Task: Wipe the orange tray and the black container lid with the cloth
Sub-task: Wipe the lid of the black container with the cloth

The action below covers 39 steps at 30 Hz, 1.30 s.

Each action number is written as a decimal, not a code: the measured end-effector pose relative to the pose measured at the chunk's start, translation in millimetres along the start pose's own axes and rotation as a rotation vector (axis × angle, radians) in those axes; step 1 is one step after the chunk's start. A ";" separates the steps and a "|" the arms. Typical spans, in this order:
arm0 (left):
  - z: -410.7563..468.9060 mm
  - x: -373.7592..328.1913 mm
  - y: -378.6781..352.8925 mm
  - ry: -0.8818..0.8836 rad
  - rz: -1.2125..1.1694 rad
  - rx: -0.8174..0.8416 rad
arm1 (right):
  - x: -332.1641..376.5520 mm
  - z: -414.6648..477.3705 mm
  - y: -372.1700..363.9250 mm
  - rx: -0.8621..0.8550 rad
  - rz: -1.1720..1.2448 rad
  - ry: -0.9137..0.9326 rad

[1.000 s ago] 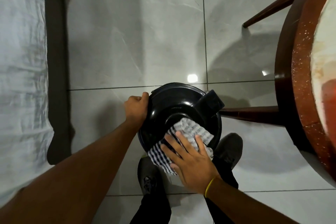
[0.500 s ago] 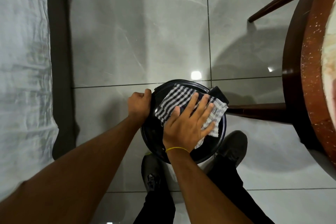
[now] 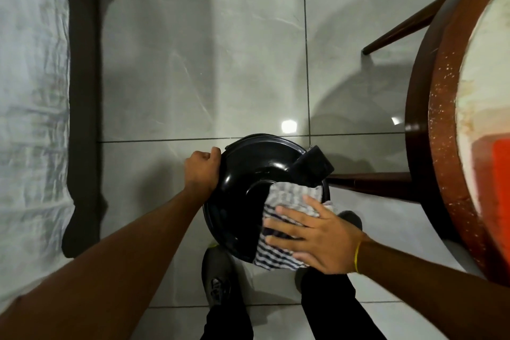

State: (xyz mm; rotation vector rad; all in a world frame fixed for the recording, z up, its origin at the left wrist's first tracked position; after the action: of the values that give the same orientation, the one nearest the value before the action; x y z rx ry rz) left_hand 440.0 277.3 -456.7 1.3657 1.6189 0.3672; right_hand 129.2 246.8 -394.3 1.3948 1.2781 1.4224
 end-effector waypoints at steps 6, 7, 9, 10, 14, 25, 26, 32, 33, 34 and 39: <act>-1.6 -0.9 4.2 -0.021 0.008 -0.031 | 9.5 -17.0 -8.4 -0.038 -0.031 -0.283; -2.0 0.5 5.8 -0.016 0.009 -0.043 | 13.2 -11.4 -8.2 -0.052 -0.031 -0.314; -2.7 1.4 6.3 0.006 0.004 -0.057 | 17.4 -0.9 -6.2 -0.070 -0.037 -0.352; -3.0 2.2 6.2 0.013 0.009 -0.062 | 20.5 3.8 -5.8 -0.073 -0.042 -0.358; -1.7 2.7 5.8 0.008 0.016 -0.074 | 30.1 30.6 -1.9 -0.064 -0.009 -0.321; -3.7 10.6 14.9 0.043 -0.043 -0.161 | -62.1 90.9 40.6 -0.319 0.189 -1.145; -5.1 10.7 15.2 0.052 -0.049 -0.165 | -68.8 79.0 40.9 -0.353 0.209 -1.315; -5.7 9.5 12.6 0.053 -0.072 -0.166 | -70.9 68.3 41.0 -0.437 0.296 -1.714; -5.5 8.9 12.2 0.040 -0.069 -0.165 | -70.6 71.3 39.6 -0.421 0.293 -1.669; -5.4 8.8 12.0 0.030 -0.065 -0.160 | -69.7 76.1 38.3 -0.401 0.281 -1.575; -4.2 4.2 12.9 -0.011 -0.040 -0.160 | -58.9 101.9 35.0 -0.218 0.177 -0.767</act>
State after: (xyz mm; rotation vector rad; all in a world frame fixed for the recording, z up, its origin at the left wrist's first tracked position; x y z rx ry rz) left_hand 444.7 286.6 -447.1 1.2110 1.5706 0.4546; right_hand 241.0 197.1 -383.7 1.6883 0.5037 0.9327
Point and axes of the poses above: each hand's wrist, its own z-axis towards the middle knuckle, its own y-axis out of the back of the hand, x = y × z, the point moved 10 cm from there along z, towards the middle knuckle, and after that the axes turned 6 degrees about -x, right-handed, at the moved point
